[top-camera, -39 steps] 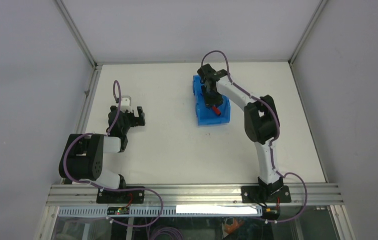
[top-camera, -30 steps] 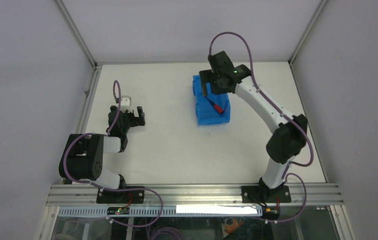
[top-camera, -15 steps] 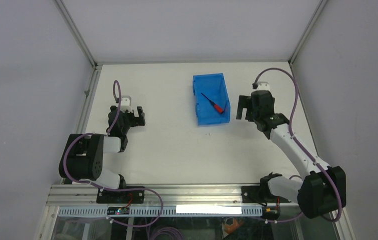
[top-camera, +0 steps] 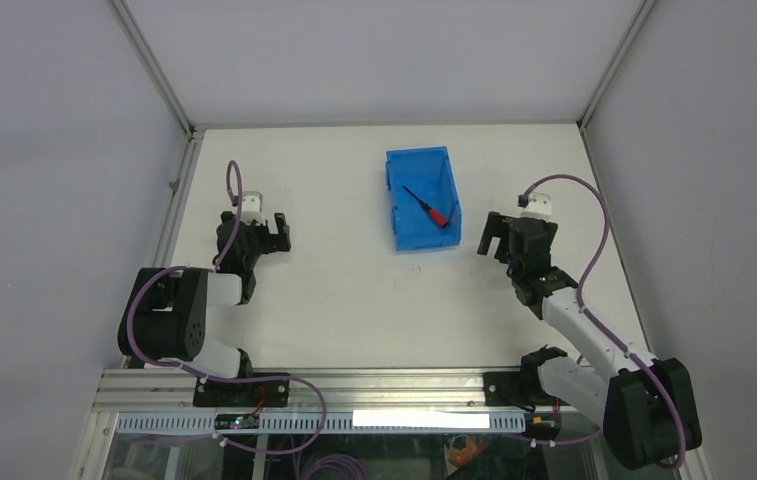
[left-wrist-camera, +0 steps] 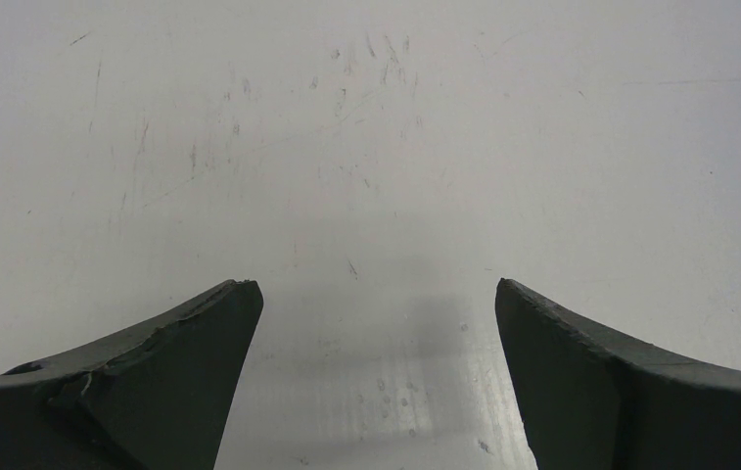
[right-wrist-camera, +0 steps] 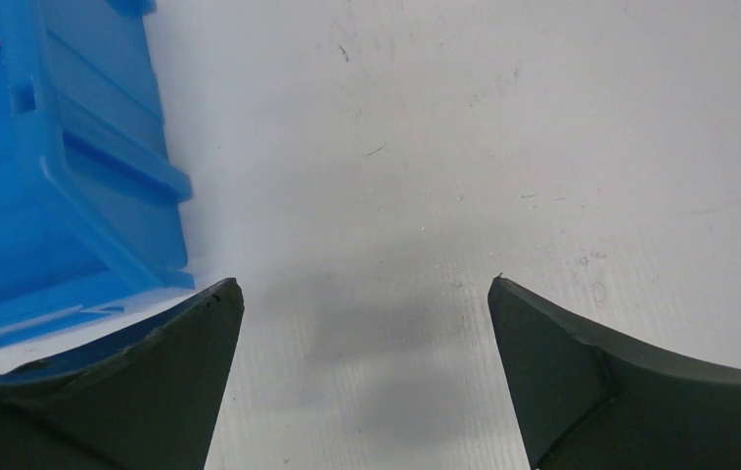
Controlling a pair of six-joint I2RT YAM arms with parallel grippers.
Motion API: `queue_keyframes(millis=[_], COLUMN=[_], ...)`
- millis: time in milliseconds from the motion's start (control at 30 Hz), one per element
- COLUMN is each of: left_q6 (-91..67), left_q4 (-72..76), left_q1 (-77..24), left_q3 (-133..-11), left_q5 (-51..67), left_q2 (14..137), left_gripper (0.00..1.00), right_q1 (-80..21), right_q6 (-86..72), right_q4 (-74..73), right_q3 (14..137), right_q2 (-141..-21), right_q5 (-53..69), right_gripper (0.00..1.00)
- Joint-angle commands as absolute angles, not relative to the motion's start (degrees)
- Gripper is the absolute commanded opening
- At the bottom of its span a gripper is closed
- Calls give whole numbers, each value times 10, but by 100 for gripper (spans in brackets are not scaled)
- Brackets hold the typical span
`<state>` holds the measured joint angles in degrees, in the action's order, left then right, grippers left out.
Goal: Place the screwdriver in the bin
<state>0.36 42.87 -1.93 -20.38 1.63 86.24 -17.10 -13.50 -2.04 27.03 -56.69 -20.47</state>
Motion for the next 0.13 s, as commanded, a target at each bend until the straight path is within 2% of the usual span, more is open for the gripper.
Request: queue_keyframes(millis=[0, 100], left_q6=[-5, -5], left_q4=[466, 466], left_q1=[-25, -25], left_q3=[-217, -217], left_q5=[25, 26], left_q2=[863, 863], left_gripper=[99, 99], right_q1=[-170, -170], right_q6=[-144, -146], right_q4=[34, 34], right_q3=[271, 270], right_q2=[-561, -561], right_q5=[-227, -231], right_gripper=[99, 99])
